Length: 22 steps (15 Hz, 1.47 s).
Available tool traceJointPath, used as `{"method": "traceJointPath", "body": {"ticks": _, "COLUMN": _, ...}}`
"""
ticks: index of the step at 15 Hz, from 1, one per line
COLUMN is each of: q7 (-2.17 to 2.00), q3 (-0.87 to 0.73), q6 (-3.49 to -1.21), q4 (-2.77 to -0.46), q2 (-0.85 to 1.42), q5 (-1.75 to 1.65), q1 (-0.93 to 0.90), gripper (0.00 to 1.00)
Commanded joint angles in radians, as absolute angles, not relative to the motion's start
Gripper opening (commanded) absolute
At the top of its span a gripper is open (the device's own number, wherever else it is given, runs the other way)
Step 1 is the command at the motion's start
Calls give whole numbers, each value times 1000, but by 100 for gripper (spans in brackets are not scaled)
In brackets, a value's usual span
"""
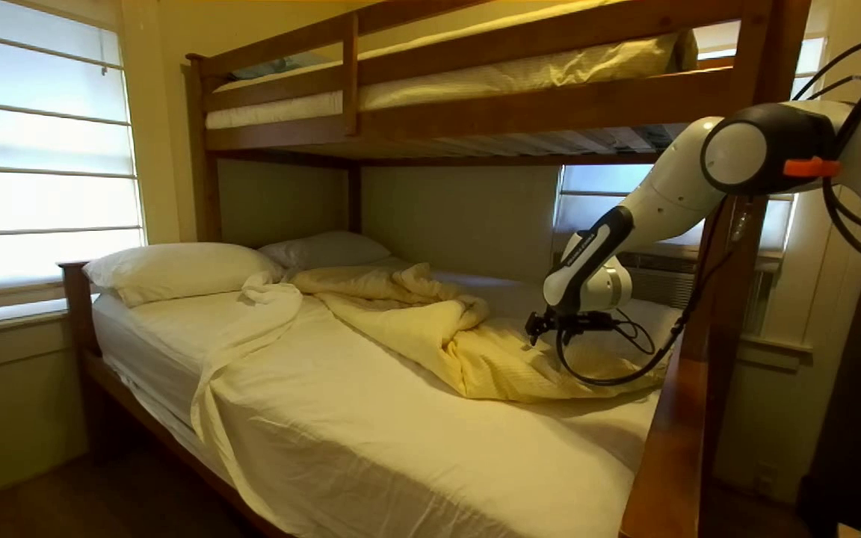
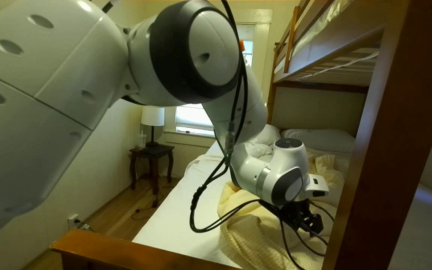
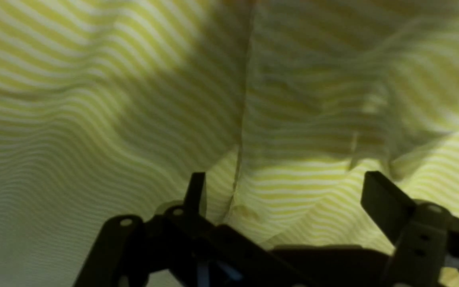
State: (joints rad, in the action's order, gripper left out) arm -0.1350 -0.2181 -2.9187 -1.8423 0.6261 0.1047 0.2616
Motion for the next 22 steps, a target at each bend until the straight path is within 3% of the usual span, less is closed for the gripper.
{"method": "traceJointPath", "body": {"ticks": 1, "q7": -90, "q3": -100, "q6": -3010, "q4": -1793, "q2": 675, "q5": 201, "q1": 387, "gripper": 100}}
{"method": "traceJointPath", "body": {"ticks": 5, "q7": -38, "q3": 56, "q6": -3038, "q4": -1750, "q2": 734, "q5": 282, "q1": 517, "gripper": 95}}
{"method": "traceJointPath", "body": {"ticks": 6, "q7": -30, "q3": 77, "q6": -3035, "q4": -1741, "q2": 747, "q5": 289, "q1": 535, "gripper": 86}}
{"method": "traceJointPath", "body": {"ticks": 7, "q7": -21, "q3": 99, "q6": -3036, "q4": -1735, "q2": 756, "q5": 294, "q1": 554, "gripper": 70}}
{"method": "traceJointPath", "body": {"ticks": 9, "q7": 0, "q3": 149, "q6": -3044, "q4": -1717, "q2": 775, "q5": 306, "q1": 593, "gripper": 53}}
{"method": "traceJointPath", "body": {"ticks": 17, "q7": 11, "q3": 222, "q6": -2977, "q4": -1714, "q2": 752, "q5": 299, "q1": 639, "gripper": 1}}
{"method": "traceJointPath", "body": {"ticks": 22, "q7": 215, "q3": 361, "q6": -2834, "q4": -1924, "q2": 565, "q5": 324, "q1": 723, "gripper": 1}}
